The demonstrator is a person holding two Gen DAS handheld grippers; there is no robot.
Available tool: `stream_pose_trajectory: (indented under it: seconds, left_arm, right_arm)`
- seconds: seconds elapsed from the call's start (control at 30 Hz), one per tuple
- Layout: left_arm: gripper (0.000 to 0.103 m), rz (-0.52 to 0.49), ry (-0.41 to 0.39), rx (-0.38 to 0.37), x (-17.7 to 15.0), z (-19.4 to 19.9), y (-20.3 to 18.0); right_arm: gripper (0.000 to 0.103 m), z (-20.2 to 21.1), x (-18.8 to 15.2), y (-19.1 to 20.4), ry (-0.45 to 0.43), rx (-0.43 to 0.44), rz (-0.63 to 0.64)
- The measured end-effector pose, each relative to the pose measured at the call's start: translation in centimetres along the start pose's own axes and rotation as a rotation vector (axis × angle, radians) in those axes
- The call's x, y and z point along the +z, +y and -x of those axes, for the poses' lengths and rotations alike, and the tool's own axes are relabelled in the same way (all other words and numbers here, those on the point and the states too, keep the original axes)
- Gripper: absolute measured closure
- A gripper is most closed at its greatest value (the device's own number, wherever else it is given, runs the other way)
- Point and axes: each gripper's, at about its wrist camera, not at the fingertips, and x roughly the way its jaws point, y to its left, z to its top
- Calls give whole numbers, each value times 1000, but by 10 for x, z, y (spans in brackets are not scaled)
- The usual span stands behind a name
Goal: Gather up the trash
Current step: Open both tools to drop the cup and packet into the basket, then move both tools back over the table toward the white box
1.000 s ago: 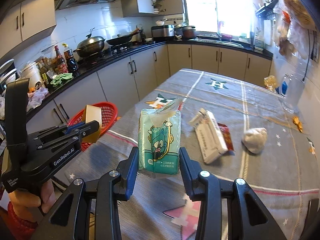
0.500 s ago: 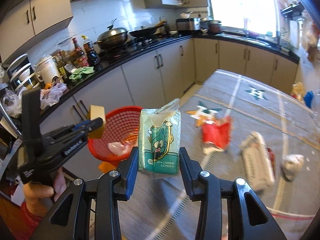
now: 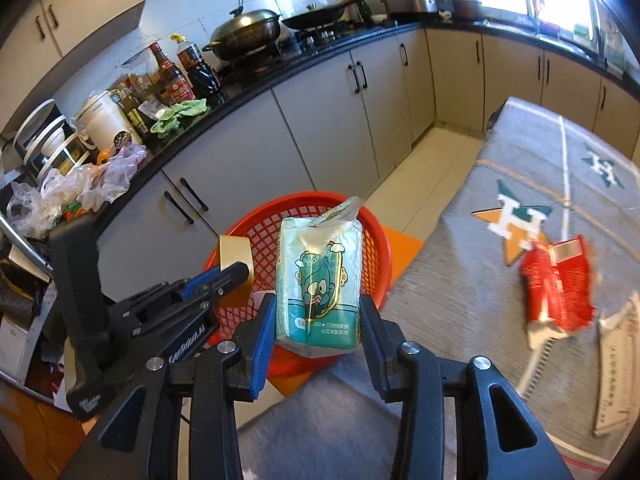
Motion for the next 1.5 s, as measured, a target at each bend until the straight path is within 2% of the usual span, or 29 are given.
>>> stream_pose_trajectory:
  seconds: [0.17, 0.2, 0.3, 0.33, 0.63, 0.77, 0.97, 1.17, 1.5]
  left_arm:
    - [92, 8, 8, -10, 1, -7, 6]
    - [88, 12, 11, -13, 2, -8, 7]
    - [57, 24, -6, -12, 3, -7, 10]
    - [56, 23, -17, -8, 3, -5, 10]
    - [53, -3, -58, -38, 0, 23, -10]
    - [47, -37, -77, -59, -5, 37, -32]
    - [46, -95, -56, -123, -22, 45, -76]
    - [46, -183, 4, -180, -45, 38, -129]
    - [46, -270, 104, -268, -54, 25, -213]
  right_arm:
    - [50, -20, 7, -3, 23, 13, -35]
    - [49, -22, 7, -5, 23, 16, -44]
    - [48, -24, 9, -9, 25, 34, -66]
    - [48, -23, 9, -11, 24, 39, -70]
    - [48, 18, -4, -21, -59, 28, -81]
    - [48, 40, -18, -31, -88, 13, -92]
    - [48, 76, -49, -61, -123, 2, -141]
    - [48, 119, -83, -107, -171, -53, -213]
    - [48, 193, -131, -220, -294, -190, -470]
